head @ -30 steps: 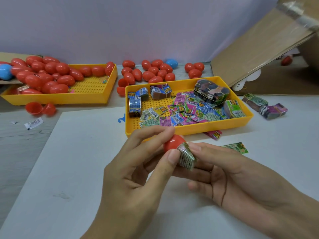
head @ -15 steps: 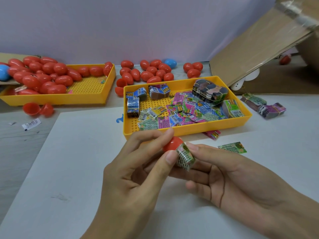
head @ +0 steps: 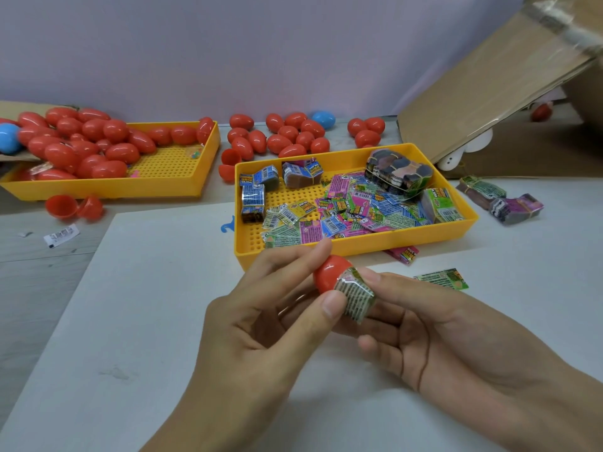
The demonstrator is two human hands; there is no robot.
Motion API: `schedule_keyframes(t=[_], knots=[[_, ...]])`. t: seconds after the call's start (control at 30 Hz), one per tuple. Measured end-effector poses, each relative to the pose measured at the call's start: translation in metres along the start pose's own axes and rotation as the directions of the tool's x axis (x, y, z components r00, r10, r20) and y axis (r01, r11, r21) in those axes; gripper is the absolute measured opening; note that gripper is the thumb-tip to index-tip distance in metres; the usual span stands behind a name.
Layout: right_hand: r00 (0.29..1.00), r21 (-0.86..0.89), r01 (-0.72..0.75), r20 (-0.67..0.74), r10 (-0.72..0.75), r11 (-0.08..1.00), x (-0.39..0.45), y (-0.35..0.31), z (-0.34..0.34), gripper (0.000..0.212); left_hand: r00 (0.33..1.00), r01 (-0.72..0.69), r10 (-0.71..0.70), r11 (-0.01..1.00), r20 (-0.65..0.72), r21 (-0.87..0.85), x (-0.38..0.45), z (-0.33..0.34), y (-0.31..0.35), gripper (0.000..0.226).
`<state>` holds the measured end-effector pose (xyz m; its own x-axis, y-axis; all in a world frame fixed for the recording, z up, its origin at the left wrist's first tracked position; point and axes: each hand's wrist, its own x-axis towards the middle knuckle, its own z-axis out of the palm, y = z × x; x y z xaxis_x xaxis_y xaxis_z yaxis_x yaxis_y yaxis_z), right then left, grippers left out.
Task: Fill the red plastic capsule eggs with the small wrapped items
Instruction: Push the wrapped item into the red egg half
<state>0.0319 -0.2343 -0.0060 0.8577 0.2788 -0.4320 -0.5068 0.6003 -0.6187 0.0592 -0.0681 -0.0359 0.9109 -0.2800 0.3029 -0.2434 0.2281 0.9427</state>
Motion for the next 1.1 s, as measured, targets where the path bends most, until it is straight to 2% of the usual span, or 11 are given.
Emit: schedule_keyframes(t=[0.07,0.2,0.4,0.6,0.73,0.9,1.1], knots=[[1.000,0.023,-0.015,0.010,0.015,1.000,0.0003,-0.0004,-0.0015,0.044,1.000,-0.001,0.001,1.000,0.013,0.012,0.0002,-0.0005,-0.0001,0.045],[1.000,0.035,-0.026,0.010,0.025,0.999,0.0014,-0.0020,-0.0023,0.047,1.000,-0.004,0.003,0.998,0.020,0.057,0.0004,-0.0005,0.0001,0.042],[0.998,0.068,-0.026,0.051,0.023,0.997,0.0008,-0.0024,-0.0026,0.043,0.999,-0.004,0.003,0.998,0.032,0.056,0.0009,-0.0022,0.0024,0.043],[0.992,0.065,-0.030,0.121,0.022,0.997,-0.0008,-0.0055,0.0005,0.033,0.999,-0.013,0.012,1.000,-0.043,-0.028,0.0012,-0.0007,0.0006,0.040],[0.996,0.044,-0.014,0.090,0.010,0.999,-0.0012,-0.0053,-0.0004,0.037,1.000,0.007,-0.009,0.998,-0.027,-0.056,0.0004,0.0002,0.0007,0.041],[0.997,0.070,-0.015,0.077,0.010,0.997,-0.0010,-0.0041,-0.0025,0.039,0.998,-0.014,0.017,0.999,-0.062,0.035,0.0006,-0.0004,0.0010,0.036],[0.995,0.097,-0.018,0.100,0.008,0.995,0.0010,-0.0039,-0.0049,0.040,0.998,-0.042,0.045,0.996,-0.037,0.079,0.0003,0.0010,0.0038,0.036]])
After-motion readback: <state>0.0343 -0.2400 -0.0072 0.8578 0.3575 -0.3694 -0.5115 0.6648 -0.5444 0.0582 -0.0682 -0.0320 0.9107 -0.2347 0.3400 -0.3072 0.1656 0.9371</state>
